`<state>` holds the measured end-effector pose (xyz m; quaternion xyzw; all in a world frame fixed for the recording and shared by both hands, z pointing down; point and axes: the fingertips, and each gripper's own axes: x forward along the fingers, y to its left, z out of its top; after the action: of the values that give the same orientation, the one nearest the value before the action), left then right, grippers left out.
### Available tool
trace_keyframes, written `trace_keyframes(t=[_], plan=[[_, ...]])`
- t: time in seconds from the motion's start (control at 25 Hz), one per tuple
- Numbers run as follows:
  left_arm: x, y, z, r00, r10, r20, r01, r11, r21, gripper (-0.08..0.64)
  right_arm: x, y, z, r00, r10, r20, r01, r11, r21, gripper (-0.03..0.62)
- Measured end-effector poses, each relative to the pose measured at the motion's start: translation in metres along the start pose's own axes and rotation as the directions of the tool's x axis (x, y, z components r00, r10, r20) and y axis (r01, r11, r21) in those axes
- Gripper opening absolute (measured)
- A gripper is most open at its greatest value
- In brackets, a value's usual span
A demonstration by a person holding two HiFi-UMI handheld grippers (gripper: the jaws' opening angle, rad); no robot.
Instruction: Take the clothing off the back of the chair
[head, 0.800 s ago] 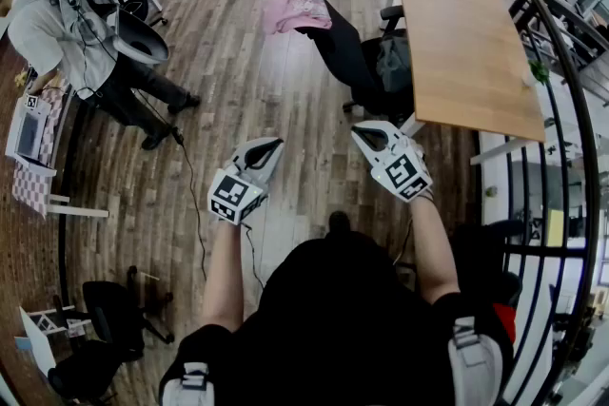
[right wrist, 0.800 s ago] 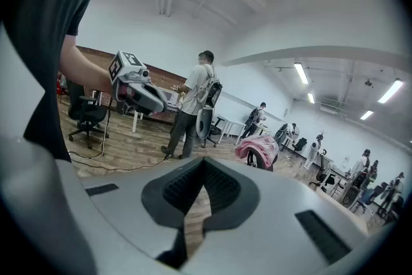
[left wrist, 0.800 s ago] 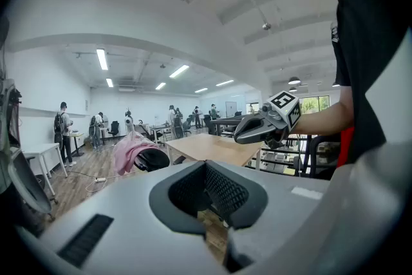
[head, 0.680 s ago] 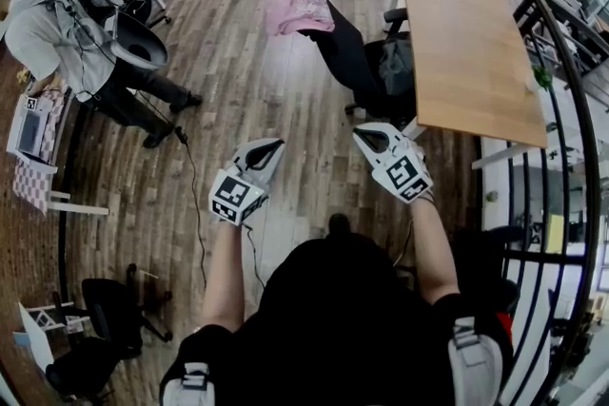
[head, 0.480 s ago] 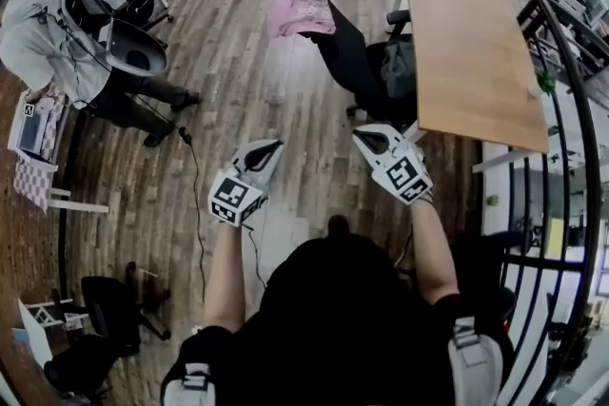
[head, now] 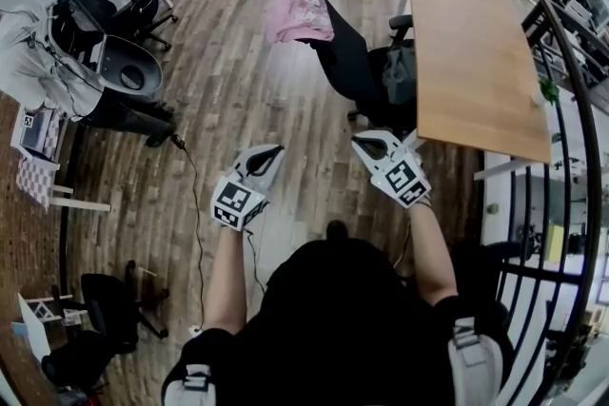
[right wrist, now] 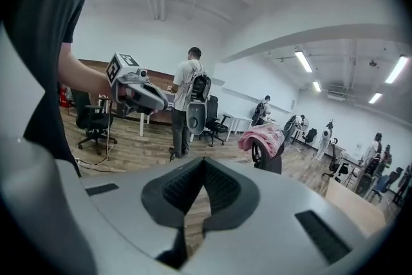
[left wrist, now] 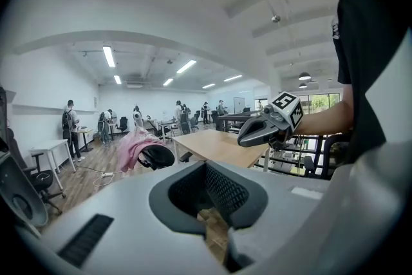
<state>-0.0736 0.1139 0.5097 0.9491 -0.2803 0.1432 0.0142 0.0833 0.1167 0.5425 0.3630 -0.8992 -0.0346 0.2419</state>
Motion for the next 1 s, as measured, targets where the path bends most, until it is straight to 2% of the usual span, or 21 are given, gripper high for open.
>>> trace_keyframes(t=[0.6, 1.0], plan=[[0.033, -0.002, 0.007, 0.999, 0.048, 0.002, -0.048, 0.999, -0.021, 0.003, -0.004, -0.033, -0.030, 0.999, 0.043, -0.023, -0.043, 0.999, 0.009, -0.002], [0.041, 0.014, -0.002, 0.999, 0.039, -0.013, -0.039, 0.999, -0.026, 0.003, 0.010, -0.037, -0.044, 0.998, 0.036, -0.052, -0.035, 0.999, 0.031, -0.002]])
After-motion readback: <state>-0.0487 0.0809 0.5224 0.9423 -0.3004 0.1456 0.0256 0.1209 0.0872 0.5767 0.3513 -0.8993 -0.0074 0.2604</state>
